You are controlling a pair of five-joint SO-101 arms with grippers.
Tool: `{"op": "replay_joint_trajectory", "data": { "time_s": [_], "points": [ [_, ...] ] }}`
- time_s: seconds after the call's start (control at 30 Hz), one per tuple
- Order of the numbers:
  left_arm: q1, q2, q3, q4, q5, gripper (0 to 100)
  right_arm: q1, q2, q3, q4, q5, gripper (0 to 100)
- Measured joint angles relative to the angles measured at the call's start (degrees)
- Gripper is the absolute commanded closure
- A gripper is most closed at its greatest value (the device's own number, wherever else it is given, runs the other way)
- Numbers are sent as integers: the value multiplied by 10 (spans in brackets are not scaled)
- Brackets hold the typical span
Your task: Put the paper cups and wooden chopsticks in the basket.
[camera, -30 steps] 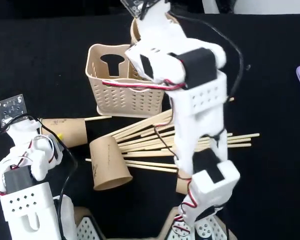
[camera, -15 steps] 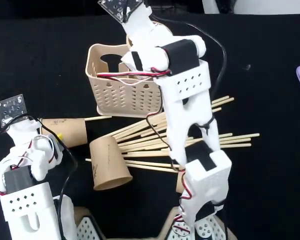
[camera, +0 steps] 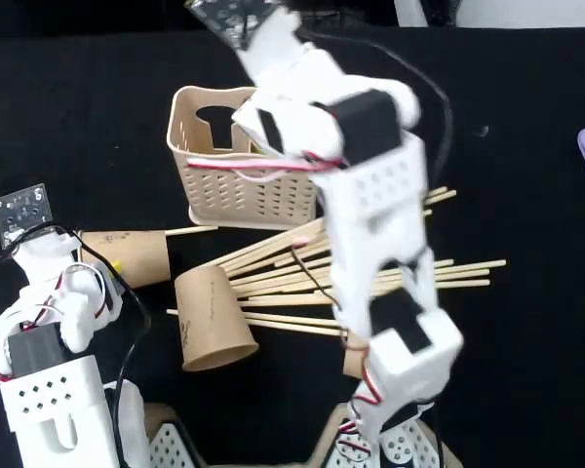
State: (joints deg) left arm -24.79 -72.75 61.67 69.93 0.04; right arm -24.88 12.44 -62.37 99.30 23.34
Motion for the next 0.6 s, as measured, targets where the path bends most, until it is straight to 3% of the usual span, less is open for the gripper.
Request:
{"op": "replay_joint_trajectory", "data": {
  "time_s": [0.2, 0.47, 0.6],
  "points": [
    [0, 0, 0, 0, 0, 765, 0, -163, 43, 1, -46, 744],
    [0, 0, 0, 0, 0, 765, 0, -439, 358, 1, -67, 744],
    [0, 0, 0, 0, 0, 765, 87, -585, 526, 1, -45, 744]
  ]
}}
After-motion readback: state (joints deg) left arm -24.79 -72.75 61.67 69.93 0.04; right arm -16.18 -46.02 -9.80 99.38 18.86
